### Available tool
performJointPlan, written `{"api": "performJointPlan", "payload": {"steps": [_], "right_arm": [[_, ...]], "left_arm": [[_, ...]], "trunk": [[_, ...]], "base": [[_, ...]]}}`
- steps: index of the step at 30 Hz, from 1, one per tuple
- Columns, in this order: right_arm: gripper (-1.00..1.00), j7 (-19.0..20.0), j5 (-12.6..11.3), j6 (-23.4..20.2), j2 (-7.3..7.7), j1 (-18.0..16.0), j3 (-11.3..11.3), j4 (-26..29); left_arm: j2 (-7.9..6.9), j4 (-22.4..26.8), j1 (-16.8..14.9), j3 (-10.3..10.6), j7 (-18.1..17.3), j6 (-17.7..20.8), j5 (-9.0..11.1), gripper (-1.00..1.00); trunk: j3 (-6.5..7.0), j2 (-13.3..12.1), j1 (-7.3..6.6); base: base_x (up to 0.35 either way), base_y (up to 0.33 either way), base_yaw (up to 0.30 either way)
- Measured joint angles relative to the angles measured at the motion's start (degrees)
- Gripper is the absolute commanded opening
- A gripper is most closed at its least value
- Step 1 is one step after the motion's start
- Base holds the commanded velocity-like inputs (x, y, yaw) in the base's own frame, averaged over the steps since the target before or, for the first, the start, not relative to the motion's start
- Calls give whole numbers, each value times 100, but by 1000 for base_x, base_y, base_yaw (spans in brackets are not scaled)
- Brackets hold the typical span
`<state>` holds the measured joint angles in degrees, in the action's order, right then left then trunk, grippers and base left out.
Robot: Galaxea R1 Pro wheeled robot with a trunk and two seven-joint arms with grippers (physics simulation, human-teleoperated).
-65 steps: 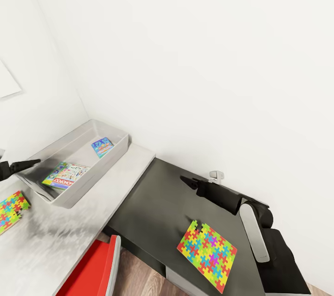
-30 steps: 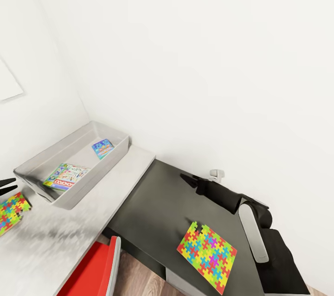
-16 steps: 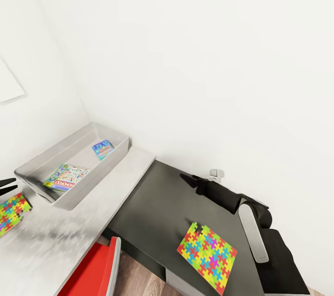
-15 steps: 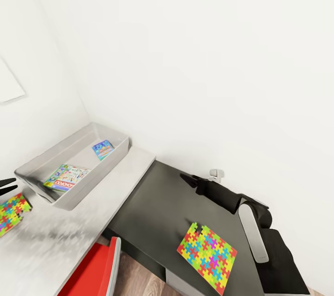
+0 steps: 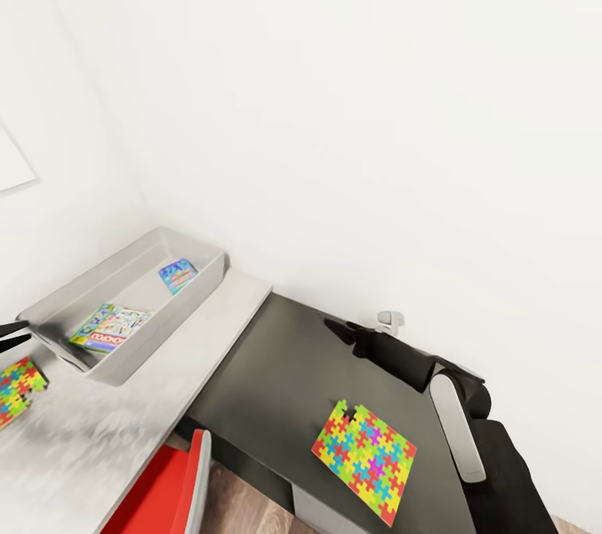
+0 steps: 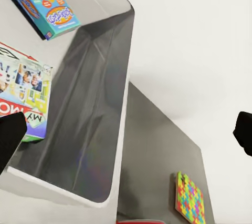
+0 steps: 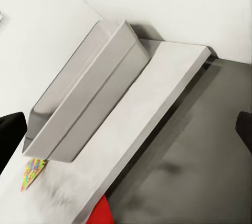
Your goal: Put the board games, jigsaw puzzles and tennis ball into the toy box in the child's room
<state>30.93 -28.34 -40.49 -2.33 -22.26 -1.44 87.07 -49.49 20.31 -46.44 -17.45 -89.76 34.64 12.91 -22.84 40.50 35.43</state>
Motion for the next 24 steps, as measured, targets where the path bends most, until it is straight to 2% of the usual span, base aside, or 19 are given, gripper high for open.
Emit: {"api": "performJointPlan", "payload": {"steps": [16, 24], "right_arm": [[100, 99, 9, 3, -7, 27, -4, -3], [100, 99, 8, 4, -7, 26, -1, -7]], "left_arm": [[-6, 1, -2, -6, 0, 0, 0, 100], [-5, 7, -2, -4, -1, -8, -2, 100]], "trunk": [[149, 0, 0], [222, 0, 0]], "base": [[-1, 0, -123], [-59, 96, -149]]}}
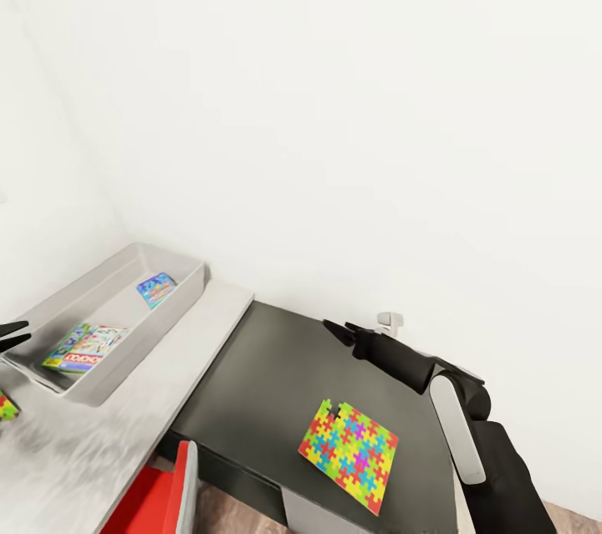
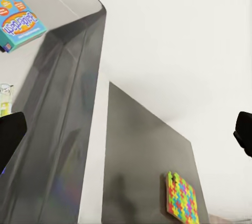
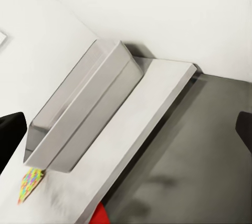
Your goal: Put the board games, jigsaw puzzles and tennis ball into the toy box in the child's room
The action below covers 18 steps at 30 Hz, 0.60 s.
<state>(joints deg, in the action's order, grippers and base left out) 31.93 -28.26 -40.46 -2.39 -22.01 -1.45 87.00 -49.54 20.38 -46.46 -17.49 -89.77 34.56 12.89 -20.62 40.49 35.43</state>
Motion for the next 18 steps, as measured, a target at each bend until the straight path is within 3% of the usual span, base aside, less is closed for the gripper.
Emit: {"api": "performJointPlan", "payload": {"steps": [10, 18], "right_arm": [[100, 0, 1, 0, -8, 0, 0, 0], [100, 0, 8, 0, -17, 0, 0, 1]], "left_arm": [[-1, 3, 1, 4, 1, -17, 1, 100], [4, 14, 1, 4, 2, -25, 3, 100]], "trunk": [[89, 0, -1], [161, 0, -1]], "base": [[-11, 17, -157], [-1, -88, -159]]}}
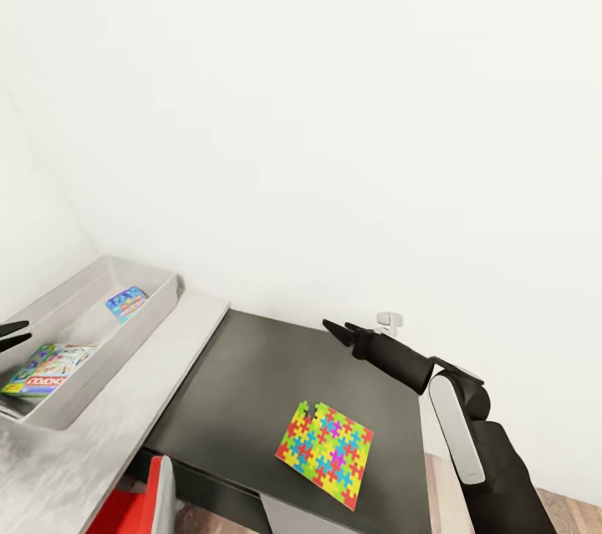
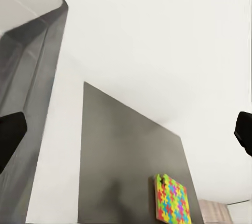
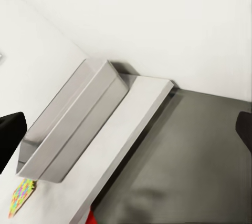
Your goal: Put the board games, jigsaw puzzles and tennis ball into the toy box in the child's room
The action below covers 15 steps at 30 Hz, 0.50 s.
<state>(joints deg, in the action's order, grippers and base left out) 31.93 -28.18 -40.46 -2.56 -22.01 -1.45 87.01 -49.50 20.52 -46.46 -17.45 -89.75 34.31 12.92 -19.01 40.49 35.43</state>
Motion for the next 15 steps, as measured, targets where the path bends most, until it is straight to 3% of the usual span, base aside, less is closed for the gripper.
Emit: {"api": "performJointPlan", "payload": {"steps": [7, 15], "right_arm": [[100, -4, 5, 0, -2, -1, 2, 0], [100, -8, 2, 0, -1, 0, 3, 0]], "left_arm": [[17, 131, 3, 8, 1, -2, 4, 100], [13, 155, 4, 2, -1, -2, 28, 100]], "trunk": [[38, 0, 0], [44, 0, 0]], "base": [[0, -234, -79], [0, -59, -35]]}}
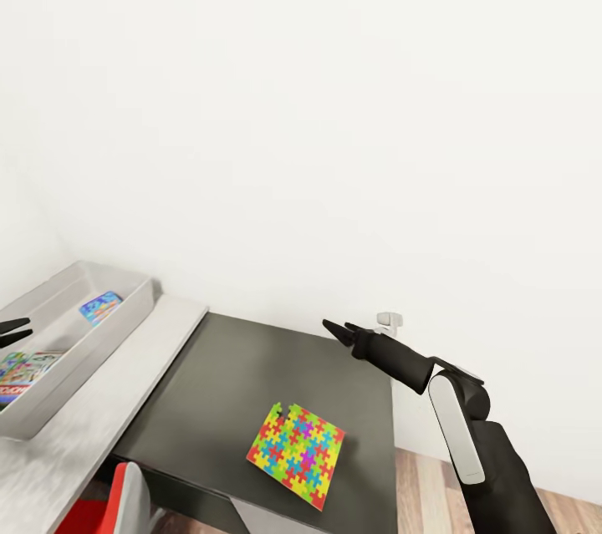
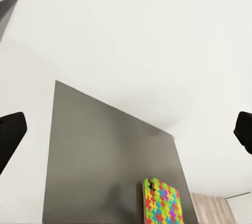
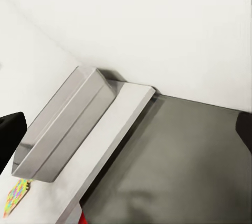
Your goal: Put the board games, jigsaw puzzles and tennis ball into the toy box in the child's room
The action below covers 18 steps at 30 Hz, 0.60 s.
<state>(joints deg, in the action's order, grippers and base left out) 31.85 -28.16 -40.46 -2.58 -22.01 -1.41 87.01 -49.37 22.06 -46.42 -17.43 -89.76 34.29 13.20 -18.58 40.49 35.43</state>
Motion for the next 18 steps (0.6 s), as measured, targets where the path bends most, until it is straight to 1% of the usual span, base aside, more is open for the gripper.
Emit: {"api": "performJointPlan", "payload": {"steps": [8, 18], "right_arm": [[100, 2, -1, 0, 1, 1, 4, 0], [100, 6, 0, 0, -5, 1, 7, 6]], "left_arm": [[-2, 1, -1, -3, 0, -7, 3, 100], [0, 14, -2, -2, 0, -17, 4, 100]], "trunk": [[20, 0, 0], [83, 0, 0]], "base": [[-15, -4, -220], [-3, 0, -219]]}}
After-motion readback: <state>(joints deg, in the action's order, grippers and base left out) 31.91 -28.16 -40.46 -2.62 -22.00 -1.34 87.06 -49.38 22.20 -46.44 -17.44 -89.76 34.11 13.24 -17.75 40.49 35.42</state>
